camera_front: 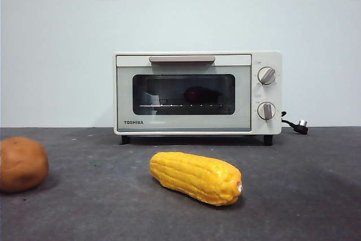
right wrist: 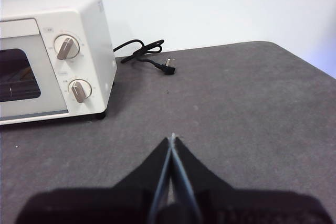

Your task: Take the eggplant from the table,put the eggplant in the oven

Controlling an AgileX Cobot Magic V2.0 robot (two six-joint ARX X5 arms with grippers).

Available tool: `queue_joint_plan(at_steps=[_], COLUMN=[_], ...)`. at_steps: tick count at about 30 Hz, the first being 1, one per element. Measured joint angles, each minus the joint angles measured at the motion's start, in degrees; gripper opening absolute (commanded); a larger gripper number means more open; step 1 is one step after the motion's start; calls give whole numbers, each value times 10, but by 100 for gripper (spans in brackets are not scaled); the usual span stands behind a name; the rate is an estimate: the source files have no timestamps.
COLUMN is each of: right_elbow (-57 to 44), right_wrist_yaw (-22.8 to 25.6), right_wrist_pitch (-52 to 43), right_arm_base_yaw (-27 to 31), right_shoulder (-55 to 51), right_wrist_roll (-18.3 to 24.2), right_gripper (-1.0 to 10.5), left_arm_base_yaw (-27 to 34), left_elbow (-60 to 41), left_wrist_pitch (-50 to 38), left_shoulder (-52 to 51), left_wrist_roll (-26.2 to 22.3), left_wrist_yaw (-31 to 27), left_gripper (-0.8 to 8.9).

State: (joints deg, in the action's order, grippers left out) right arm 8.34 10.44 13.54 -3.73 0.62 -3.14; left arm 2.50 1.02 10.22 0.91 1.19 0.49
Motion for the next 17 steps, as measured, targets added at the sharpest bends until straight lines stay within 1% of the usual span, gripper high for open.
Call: queue_joint_plan(at_steps=[7,9,17], right_elbow=[-58,-70,-70], right_wrist_yaw=[0,-3,-4], right_wrist_pitch=[-39,-31,-32], right_arm_base_yaw=[0,0,0], right_shoulder=[0,0,0], right_wrist_roll=[0,0,1], right_gripper=[0,0,0], left_arm_base_yaw=[0,0,0], left_elbow=[0,0,0], left_wrist_pitch=[0,0,0], left_shoulder=[0,0,0], left_wrist_roll=[0,0,0], left_wrist_yaw=[0,0,0], left_gripper=[-4,-4,-4])
